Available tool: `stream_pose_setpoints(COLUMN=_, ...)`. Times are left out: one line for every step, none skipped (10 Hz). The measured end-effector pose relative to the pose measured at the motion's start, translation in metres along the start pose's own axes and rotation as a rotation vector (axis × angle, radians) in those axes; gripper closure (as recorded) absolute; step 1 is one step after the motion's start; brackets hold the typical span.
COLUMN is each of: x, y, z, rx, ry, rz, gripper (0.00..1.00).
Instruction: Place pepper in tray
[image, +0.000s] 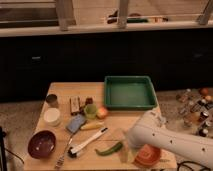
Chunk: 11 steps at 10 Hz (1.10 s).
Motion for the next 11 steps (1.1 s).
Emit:
stream_pose_setpoints(x=-0.005, y=0.001, z=0.0, rx=-0.002, ry=-0.006, rz=-0.021, gripper=0.2)
stream_pose_setpoints(x=-0.012, y=0.003, z=0.001, rx=-0.003, ry=-0.019, rz=-0.051, gripper=0.2)
stream_pose_setpoints(x=-0.018, y=0.006, z=0.004, rx=-0.006, ry=-0.035, rz=-0.08, gripper=0.2)
stream_pose_setpoints(x=-0.022, y=0.008, z=0.006, rx=-0.008, ry=-0.047, rz=-0.102, gripper=0.2)
stream_pose_setpoints(x=-0.027, y=0.011, z=0.009, rx=-0.014, ry=-0.068, rz=-0.131, gripper=0.2)
stream_pose_setpoints(x=-0.033, y=0.013, z=0.013, rx=-0.021, ry=-0.081, rz=-0.154, gripper=0.2)
stream_pose_setpoints(x=-0.038, y=0.014, z=0.017, rx=-0.029, ry=-0.093, rz=-0.173, gripper=0.2)
stream_pose_setpoints(x=-0.041, y=0.015, z=0.02, rx=-0.036, ry=-0.105, rz=-0.189, gripper=0.2)
stream_pose_setpoints(x=-0.048, y=0.016, z=0.026, rx=-0.05, ry=-0.118, rz=-0.214, gripper=0.2)
stream_pose_setpoints(x=-0.054, y=0.016, z=0.031, rx=-0.064, ry=-0.127, rz=-0.235, gripper=0.2)
stream_pose_setpoints(x=-0.057, y=0.017, z=0.035, rx=-0.075, ry=-0.131, rz=-0.245, gripper=0.22)
